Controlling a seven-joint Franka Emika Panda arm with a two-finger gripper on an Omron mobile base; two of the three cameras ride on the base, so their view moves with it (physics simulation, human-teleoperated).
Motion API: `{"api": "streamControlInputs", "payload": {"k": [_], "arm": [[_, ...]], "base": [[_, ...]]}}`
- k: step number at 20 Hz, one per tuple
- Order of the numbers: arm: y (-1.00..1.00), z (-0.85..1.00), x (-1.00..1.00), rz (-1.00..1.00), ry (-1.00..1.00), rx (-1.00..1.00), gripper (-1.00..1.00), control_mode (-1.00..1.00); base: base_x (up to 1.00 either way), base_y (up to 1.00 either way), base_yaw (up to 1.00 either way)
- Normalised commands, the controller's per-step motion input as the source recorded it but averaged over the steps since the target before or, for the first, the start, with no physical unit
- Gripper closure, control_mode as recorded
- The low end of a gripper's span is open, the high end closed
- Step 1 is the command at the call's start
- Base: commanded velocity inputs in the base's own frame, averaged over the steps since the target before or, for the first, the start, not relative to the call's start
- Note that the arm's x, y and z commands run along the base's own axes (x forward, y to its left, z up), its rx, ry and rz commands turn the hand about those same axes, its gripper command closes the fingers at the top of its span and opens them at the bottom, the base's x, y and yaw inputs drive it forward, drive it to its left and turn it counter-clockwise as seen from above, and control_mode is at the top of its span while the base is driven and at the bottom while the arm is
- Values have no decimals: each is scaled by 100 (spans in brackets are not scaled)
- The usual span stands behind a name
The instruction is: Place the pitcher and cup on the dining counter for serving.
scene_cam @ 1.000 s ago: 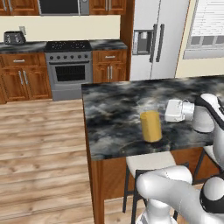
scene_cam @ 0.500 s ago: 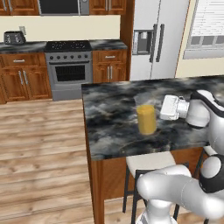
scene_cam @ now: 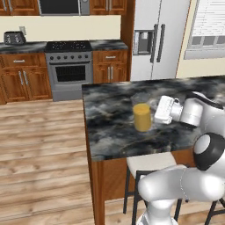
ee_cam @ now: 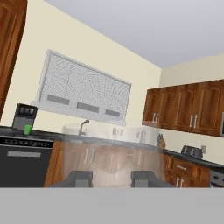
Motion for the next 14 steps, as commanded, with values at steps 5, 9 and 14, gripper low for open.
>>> {"api": "streamControlInputs", "payload": {"k": [5, 9, 14], "arm": [[0, -49, 34, 0, -9, 0, 100, -100], [-4, -43, 25, 0, 0, 0, 100, -100], [-10, -34, 29, 0, 0, 0, 100, -100]], "base": [[0, 0, 0], [0, 0, 0], [0, 0, 0]]}}
